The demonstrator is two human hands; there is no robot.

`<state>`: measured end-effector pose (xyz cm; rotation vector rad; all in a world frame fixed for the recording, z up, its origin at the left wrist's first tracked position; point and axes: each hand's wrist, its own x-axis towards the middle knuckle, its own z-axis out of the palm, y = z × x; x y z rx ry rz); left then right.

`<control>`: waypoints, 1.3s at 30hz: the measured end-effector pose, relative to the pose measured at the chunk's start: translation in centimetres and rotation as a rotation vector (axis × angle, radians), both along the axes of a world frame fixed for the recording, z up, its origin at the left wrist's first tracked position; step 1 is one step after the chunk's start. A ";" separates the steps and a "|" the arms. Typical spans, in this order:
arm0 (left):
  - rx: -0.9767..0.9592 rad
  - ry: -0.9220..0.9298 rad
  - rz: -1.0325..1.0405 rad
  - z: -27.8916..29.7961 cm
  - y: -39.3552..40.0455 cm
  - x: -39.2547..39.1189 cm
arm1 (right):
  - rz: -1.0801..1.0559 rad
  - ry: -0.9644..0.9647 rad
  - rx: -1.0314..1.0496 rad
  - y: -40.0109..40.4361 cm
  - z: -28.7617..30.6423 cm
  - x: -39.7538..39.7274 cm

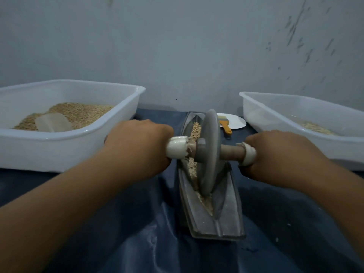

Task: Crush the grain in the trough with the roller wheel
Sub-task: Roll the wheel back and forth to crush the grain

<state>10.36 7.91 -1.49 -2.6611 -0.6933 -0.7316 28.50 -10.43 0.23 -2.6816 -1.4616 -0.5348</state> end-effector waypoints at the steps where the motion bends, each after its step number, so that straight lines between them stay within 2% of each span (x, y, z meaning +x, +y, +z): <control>1: -0.058 0.029 0.021 0.0 0.4 0.8 | -0.010 0.025 -0.013 0.8 -0.1 0.3; 4: -0.159 0.108 0.042 0.4 1.4 2.6 | -0.036 0.097 -0.060 3.0 0.2 1.2; 7: -0.160 0.105 0.033 0.3 0.9 2.1 | -0.025 0.060 -0.046 2.5 0.3 0.9; 13: 0.161 -0.092 -0.048 -0.5 -1.0 -1.1 | 0.049 -0.025 0.010 -1.7 -0.5 -0.6; 20: -0.186 0.071 0.041 0.2 1.2 2.6 | -0.039 0.054 -0.018 3.0 0.0 1.0; 24: -0.162 0.057 0.049 -0.3 0.3 1.0 | -0.009 -0.040 -0.002 1.5 0.2 0.0; 29: 0.075 -0.087 -0.018 -0.9 -1.3 -1.1 | -0.002 -0.141 0.051 -1.5 -0.5 -1.4; 33: -0.103 0.039 0.066 0.4 -0.5 1.2 | -0.032 0.048 0.021 1.0 -0.4 -0.1; 35: -0.124 0.094 0.085 0.9 0.0 2.5 | -0.045 0.140 -0.018 2.4 -0.4 0.9; 39: -0.113 0.093 0.086 0.8 -0.6 1.9 | -0.042 0.065 0.022 1.7 -0.4 0.3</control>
